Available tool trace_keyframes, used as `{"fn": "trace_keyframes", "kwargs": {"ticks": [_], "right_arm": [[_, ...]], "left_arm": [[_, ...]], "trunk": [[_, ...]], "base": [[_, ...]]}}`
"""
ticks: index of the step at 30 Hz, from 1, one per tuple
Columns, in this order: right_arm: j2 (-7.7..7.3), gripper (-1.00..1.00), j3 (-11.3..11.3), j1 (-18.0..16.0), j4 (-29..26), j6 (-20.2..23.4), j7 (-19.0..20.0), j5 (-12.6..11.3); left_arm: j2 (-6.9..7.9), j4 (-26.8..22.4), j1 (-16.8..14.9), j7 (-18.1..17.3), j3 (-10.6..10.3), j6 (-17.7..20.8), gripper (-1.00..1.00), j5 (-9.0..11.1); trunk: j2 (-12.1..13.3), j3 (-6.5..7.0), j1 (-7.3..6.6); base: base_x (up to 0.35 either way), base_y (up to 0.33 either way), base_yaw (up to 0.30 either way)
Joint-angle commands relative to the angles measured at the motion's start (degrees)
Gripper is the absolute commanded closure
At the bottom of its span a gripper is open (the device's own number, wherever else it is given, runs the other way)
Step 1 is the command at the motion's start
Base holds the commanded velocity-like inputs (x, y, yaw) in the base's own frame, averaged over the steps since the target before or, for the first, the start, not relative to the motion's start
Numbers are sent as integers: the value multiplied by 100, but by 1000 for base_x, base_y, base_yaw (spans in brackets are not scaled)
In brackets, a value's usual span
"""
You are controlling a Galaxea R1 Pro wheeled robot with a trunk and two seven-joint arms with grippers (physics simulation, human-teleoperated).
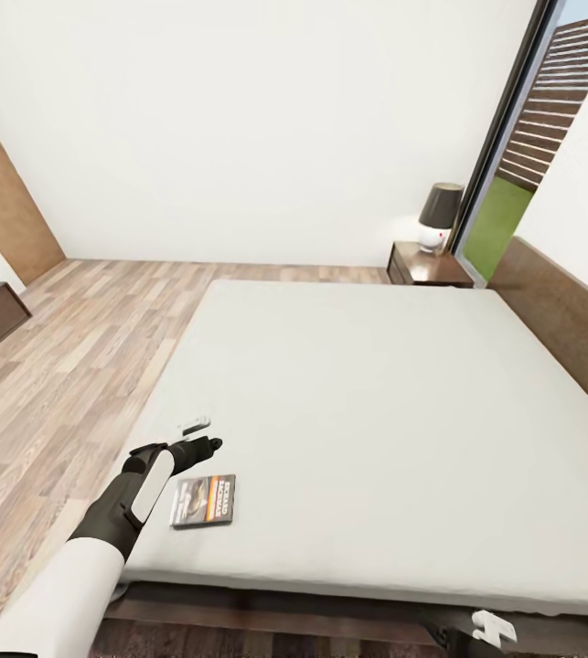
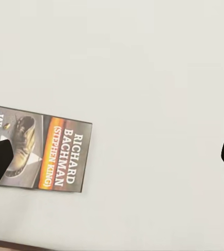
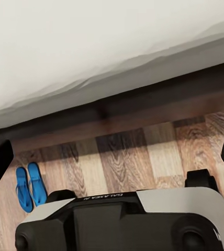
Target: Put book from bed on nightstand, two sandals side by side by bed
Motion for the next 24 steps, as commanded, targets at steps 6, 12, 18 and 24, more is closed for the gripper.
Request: {"fn": "trace_keyframes", "kwargs": {"ticks": [6,12,18,24], "right_arm": [[0,-100,-46,-6,10,-18,21,36],[0,-100,-46,-7,14,-18,21,37],[0,-100,-46,-6,12,-18,21,37],[0,-100,-46,-7,11,-18,21,37]], "left_arm": [[4,-7,-4,49,-15,20,-100,60],[4,-7,-2,48,-15,20,-100,60],[4,-12,0,51,-15,20,-100,60],[4,-11,0,51,-15,20,-100,60]], "trunk": [[-11,-64,3],[-11,-117,3],[-11,-171,3],[-11,-224,3]], "base": [[0,0,0],[0,0,0],[0,0,0],[0,0,0]]}}
